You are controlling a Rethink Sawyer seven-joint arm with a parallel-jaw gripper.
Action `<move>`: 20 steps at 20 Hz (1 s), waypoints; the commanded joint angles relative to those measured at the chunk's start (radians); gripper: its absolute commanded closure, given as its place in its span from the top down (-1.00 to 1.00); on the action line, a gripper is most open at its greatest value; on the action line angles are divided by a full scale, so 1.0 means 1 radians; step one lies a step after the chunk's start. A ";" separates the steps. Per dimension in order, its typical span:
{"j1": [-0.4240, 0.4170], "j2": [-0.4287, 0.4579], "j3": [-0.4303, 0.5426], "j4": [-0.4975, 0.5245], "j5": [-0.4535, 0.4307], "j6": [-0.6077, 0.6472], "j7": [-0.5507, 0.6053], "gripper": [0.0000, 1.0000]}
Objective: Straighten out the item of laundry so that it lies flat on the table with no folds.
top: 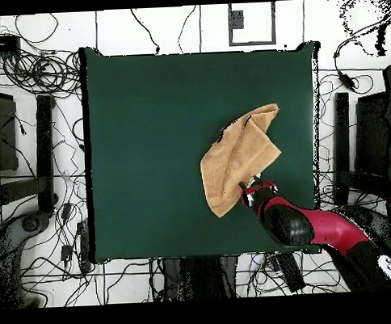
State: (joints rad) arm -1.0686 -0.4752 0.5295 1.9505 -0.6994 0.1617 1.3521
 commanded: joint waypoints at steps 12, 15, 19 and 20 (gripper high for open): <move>0.349 0.310 -0.159 -0.492 -0.023 -0.202 0.138 1.00; 0.331 0.332 -0.124 -0.499 -0.005 -0.192 0.133 1.00; 0.309 0.352 -0.092 -0.501 0.017 -0.175 0.131 1.00; 0.306 0.356 -0.088 -0.501 0.020 -0.180 0.134 1.00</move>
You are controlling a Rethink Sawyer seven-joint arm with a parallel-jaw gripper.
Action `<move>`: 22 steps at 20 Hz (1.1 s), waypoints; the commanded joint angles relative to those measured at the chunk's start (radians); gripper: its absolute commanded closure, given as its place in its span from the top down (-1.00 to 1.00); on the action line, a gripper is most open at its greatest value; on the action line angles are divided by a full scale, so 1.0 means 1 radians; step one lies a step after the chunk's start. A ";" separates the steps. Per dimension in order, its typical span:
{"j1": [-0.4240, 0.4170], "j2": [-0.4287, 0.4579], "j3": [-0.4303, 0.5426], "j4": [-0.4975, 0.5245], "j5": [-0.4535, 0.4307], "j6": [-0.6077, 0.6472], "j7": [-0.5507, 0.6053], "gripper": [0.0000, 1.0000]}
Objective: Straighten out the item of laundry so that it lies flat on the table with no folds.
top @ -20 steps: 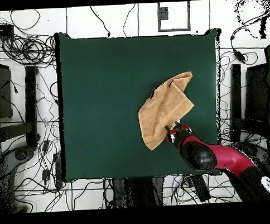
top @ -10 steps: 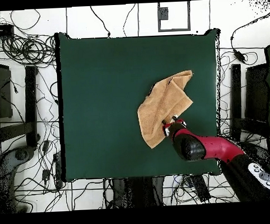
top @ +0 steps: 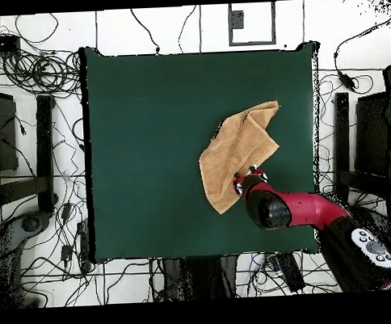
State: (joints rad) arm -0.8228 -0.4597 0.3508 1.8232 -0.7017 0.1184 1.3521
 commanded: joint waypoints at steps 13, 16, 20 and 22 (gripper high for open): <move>0.093 0.335 0.051 -0.381 0.052 -0.161 0.151 -1.00; 0.086 0.339 0.056 -0.378 0.056 -0.160 0.150 -1.00; 0.066 0.343 0.082 -0.368 0.045 -0.175 0.140 -1.00; 0.060 0.339 0.089 -0.362 0.053 -0.156 0.138 -1.00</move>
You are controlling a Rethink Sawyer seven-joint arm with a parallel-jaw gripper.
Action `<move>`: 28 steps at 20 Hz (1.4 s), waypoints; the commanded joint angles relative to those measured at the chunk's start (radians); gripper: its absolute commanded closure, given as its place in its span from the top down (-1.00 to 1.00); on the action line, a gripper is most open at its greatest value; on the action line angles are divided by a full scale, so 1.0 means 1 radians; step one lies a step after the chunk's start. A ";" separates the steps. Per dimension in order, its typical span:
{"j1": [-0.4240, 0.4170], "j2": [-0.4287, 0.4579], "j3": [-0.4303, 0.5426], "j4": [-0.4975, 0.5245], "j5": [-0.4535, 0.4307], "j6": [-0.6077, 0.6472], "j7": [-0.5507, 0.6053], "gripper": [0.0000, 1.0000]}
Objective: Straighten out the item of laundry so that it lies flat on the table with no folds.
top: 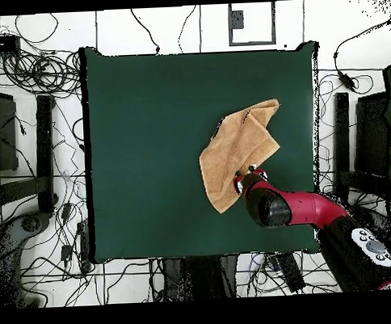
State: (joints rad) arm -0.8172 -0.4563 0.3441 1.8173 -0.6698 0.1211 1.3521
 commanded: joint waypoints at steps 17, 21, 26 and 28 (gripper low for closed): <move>0.063 0.185 0.069 -0.278 0.113 0.107 0.074 -1.00; 0.054 0.174 0.079 -0.285 0.119 0.151 0.045 -1.00; 0.046 0.157 0.085 -0.286 0.123 0.196 0.028 -1.00; 0.044 0.157 0.087 -0.286 0.118 0.198 0.030 -1.00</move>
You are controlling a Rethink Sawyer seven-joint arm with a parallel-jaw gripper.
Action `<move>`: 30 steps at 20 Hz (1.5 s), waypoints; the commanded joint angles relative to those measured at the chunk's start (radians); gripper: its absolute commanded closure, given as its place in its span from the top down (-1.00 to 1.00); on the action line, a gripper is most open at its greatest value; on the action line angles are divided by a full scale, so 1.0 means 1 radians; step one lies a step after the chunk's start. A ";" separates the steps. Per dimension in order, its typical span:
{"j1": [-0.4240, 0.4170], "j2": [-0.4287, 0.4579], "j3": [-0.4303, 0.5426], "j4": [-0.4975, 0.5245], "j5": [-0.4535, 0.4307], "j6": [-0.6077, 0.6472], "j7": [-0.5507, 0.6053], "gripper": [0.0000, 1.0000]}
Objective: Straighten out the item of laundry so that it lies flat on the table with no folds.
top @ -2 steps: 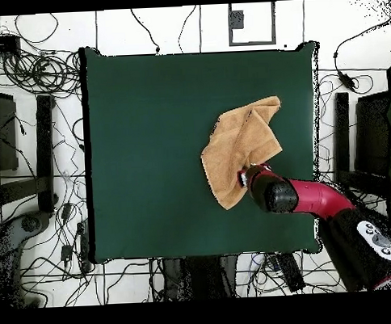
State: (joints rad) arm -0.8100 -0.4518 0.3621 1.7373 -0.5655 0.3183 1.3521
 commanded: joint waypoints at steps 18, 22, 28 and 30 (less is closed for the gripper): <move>0.083 0.184 -0.008 -0.213 -0.033 -0.205 0.155 -1.00; 0.085 0.184 -0.012 -0.213 -0.031 -0.209 0.157 -1.00; 0.084 0.183 -0.012 -0.209 -0.025 -0.206 0.160 -1.00; 0.082 0.184 -0.010 -0.207 -0.025 -0.208 0.160 -1.00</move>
State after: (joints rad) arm -0.7822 -0.4531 0.3468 1.7145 -0.5618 0.3554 1.3521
